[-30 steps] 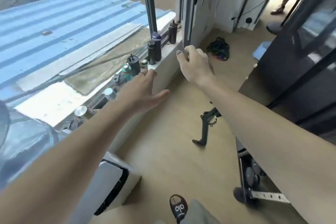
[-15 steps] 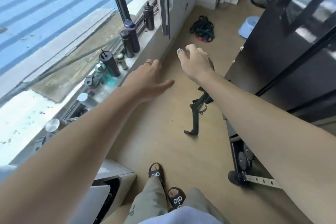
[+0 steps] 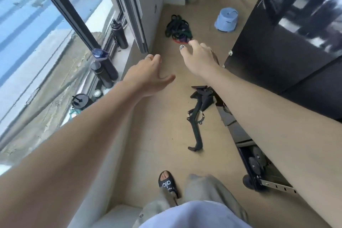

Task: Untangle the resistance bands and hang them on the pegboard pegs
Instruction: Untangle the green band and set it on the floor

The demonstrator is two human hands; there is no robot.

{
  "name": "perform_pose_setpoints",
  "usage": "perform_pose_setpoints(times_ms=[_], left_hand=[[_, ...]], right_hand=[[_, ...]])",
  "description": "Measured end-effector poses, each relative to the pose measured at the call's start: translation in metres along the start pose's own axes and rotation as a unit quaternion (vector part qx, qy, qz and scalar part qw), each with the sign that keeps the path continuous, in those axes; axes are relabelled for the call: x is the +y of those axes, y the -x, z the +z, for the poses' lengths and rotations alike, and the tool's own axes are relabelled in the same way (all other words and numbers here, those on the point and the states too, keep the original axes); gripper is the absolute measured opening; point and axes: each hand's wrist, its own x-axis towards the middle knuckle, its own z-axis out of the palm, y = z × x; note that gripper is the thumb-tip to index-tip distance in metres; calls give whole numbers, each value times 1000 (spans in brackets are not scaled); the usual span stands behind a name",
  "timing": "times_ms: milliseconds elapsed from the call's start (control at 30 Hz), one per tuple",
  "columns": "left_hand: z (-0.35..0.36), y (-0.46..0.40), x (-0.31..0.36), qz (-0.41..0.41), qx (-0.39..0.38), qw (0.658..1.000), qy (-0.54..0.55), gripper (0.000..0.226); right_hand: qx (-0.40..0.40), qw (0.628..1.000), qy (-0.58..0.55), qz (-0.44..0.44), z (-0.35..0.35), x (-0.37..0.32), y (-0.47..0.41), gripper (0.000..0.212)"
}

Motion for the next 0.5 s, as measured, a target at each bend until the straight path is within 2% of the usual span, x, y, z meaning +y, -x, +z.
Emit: perform_pose_setpoints(times_ms=[200, 500], left_hand=[[-22, -118, 13, 50, -11, 998, -22, 66], [-50, -277, 27, 64, -17, 997, -47, 71]], right_hand=[[23, 999, -6, 33, -21, 12, -94, 56], [16, 998, -33, 52, -51, 34, -244, 54]])
